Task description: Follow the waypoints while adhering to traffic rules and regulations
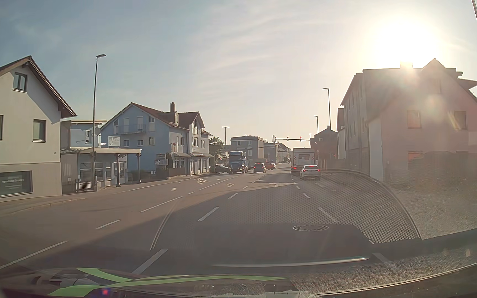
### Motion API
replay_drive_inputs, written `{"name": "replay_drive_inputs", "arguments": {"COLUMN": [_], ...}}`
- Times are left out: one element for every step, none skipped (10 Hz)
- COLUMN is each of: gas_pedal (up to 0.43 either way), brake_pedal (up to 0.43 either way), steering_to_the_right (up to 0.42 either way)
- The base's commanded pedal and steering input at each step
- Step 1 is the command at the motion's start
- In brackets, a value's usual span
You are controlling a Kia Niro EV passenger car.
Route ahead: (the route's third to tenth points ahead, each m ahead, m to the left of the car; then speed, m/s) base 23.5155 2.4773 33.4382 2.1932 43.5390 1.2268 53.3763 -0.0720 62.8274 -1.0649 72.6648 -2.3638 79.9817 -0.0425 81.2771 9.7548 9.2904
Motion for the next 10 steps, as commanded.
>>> {"name": "replay_drive_inputs", "arguments": {"gas_pedal": [0.000,0.000,0.000,0.000,0.000,0.000,0.000,0.000,0.000,0.000], "brake_pedal": [0.134,0.134,0.128,0.128,0.128,0.128,0.128,0.122,0.110,0.098], "steering_to_the_right": [0.012,0.016,0.019,0.020,0.021,0.019,0.014,0.009,0.007,0.007]}}
